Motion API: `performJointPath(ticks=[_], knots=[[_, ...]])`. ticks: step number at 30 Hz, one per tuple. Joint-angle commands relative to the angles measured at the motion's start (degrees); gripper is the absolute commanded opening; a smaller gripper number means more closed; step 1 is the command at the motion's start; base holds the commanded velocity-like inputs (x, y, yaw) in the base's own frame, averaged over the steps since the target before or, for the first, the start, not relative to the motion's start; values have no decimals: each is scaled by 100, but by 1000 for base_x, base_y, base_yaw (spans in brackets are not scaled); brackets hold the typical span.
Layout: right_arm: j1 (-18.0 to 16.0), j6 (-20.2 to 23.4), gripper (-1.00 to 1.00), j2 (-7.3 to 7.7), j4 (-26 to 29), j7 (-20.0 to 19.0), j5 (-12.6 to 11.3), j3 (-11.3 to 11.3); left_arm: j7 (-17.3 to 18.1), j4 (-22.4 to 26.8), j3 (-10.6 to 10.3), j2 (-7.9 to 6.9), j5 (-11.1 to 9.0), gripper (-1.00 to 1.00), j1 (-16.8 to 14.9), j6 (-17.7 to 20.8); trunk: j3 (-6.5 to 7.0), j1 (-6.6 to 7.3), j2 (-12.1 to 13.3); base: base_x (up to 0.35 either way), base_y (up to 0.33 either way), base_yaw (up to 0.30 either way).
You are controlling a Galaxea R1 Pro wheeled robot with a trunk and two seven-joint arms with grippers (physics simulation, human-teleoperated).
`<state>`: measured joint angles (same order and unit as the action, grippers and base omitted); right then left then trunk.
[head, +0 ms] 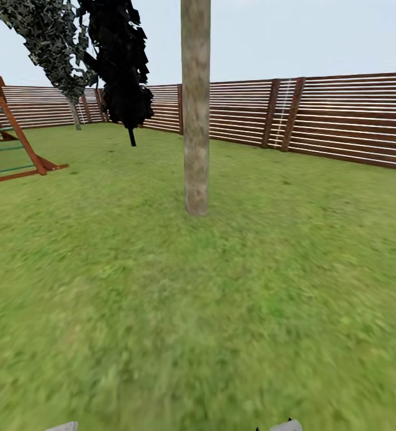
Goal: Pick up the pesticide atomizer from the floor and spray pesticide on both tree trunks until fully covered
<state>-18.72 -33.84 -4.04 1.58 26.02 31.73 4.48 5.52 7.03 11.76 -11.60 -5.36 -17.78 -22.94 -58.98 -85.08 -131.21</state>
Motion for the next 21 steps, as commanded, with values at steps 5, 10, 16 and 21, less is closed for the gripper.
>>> performJointPath(ticks=[5,10,16,21], knots=[[0,0,100,4,-1,-5,7,0,2,0,2,0,0,-100,2,-4,2,0,0,338,0,-31],[0,0,100,8,-1,-9,11,0,2,0,2,0,0,-100,2,-2,2,0,0,338,0,-1],[0,0,100,5,0,-6,9,0,2,0,2,0,0,-100,2,-1,2,0,0,338,0,0],[0,0,100,3,0,-1,9,0,2,0,2,0,8,-100,2,-2,2,0,0,338,0,0]])
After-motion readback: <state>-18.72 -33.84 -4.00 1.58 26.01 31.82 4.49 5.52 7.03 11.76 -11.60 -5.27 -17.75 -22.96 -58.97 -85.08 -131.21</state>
